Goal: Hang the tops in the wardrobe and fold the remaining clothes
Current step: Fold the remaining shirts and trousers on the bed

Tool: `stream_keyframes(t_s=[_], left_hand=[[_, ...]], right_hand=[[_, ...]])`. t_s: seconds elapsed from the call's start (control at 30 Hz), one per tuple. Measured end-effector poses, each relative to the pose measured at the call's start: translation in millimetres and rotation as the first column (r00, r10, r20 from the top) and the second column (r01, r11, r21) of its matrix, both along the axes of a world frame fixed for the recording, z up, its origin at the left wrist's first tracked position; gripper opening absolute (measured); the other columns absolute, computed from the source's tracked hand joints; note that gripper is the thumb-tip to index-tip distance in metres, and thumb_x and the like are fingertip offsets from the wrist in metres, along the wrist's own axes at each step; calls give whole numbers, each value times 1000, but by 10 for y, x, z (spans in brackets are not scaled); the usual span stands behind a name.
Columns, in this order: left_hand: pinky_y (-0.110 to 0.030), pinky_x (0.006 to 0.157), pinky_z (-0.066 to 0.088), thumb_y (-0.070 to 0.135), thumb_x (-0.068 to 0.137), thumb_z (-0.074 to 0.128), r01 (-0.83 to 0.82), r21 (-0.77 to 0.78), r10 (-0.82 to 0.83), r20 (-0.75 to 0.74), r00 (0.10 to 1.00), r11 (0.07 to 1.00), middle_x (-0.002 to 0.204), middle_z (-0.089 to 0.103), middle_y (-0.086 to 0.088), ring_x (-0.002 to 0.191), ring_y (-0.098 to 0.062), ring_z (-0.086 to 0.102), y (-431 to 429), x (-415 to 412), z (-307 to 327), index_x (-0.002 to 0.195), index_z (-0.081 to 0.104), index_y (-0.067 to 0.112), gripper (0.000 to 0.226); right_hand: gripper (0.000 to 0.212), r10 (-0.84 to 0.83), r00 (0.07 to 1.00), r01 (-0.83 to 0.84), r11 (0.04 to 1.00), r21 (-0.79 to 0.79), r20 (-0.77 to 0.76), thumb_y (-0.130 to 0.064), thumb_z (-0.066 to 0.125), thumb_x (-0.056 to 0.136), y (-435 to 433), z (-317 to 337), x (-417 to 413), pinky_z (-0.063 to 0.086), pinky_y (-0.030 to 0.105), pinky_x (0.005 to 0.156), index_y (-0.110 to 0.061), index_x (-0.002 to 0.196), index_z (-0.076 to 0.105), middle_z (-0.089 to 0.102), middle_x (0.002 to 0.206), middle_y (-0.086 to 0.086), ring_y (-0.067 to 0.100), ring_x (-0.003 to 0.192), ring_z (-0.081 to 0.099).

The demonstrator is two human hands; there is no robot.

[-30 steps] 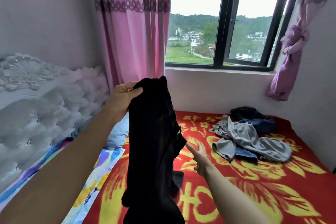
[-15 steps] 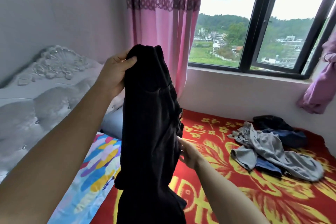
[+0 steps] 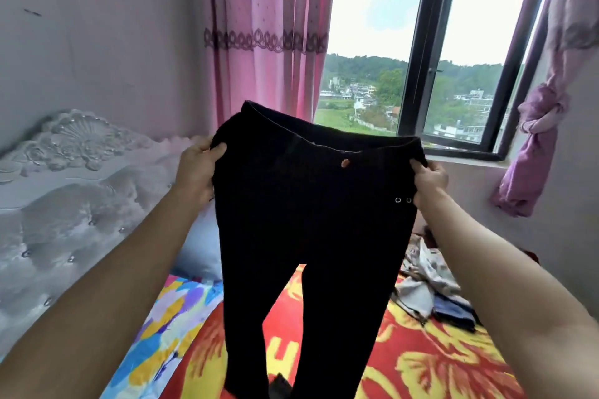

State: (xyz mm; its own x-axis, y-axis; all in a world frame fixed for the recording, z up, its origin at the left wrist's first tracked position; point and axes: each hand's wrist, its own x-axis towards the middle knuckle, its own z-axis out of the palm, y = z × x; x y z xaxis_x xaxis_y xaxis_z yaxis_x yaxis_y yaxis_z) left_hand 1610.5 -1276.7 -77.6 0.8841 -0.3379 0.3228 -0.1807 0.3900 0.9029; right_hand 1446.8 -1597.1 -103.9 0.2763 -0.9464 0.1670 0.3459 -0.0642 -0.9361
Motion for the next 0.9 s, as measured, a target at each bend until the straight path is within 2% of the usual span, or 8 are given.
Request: stream_keyframes(t_s=[0.13,0.23,0.33,0.43,0.5,0.6,0.77,0.9], left_hand=[[-21,65,54,7,94,52,101,-40,-102,-29,994,994,103,67,-3,86,-13,66,-375,-246,110,114,61,13,22],[-31,84,54,8,93,53,175,-68,-175,0,985,982,107,67,-7,95,-18,66,-681,-528,208,116,61,12,24],[-28,77,54,8,93,53,221,-55,-221,6,975,974,100,68,-2,87,-14,66,-923,-851,204,110,62,16,20],[-28,70,53,8,93,54,276,-34,-277,-51,959,961,91,71,3,84,-13,66,-1098,-1027,-65,101,64,19,17],[-22,59,53,4,93,51,295,-45,-299,-135,945,954,80,72,7,74,-9,67,-1166,-1041,-383,95,65,18,20],[-17,55,53,-1,94,45,297,-17,-289,-288,913,955,77,71,4,71,-9,65,-1160,-967,-911,90,64,15,26],[-21,52,54,-5,92,45,194,39,-149,-500,853,980,83,68,-6,59,-12,68,-888,-612,-1744,90,66,12,27],[-25,56,57,-7,91,45,60,62,-11,-596,803,996,84,69,-9,63,-19,67,-380,-236,-2262,99,65,5,25]], right_hand=[[25,-169,985,173,978,-116,44,-8,58,90,-297,562,-418,45,20,60,-22,71,48,52,72,-3,9,64,49],[4,-315,948,319,926,-201,55,-11,55,90,-500,755,-794,44,15,59,-14,89,56,55,78,-1,9,68,50],[27,-433,901,426,873,-236,24,-21,55,85,-795,771,-1157,50,29,81,-10,109,59,60,96,3,16,83,57],[35,-526,848,487,823,-294,-67,-43,52,65,-1341,539,-1350,51,32,78,-26,94,60,59,95,-4,9,74,54],[26,-520,838,459,836,-302,-167,-39,55,69,-1240,378,-1340,45,32,72,-24,90,59,56,91,0,11,73,52],[20,-449,841,368,884,-288,-303,-20,57,87,-928,26,-1173,41,35,77,-10,105,59,54,92,10,21,86,51],[21,-266,813,189,962,-197,-518,-34,59,82,-676,-837,-561,40,38,83,-20,97,60,62,96,15,33,104,55],[21,-134,710,1,982,-189,-691,-23,57,89,-172,-1217,220,39,36,90,-12,107,61,62,102,13,35,109,52]])
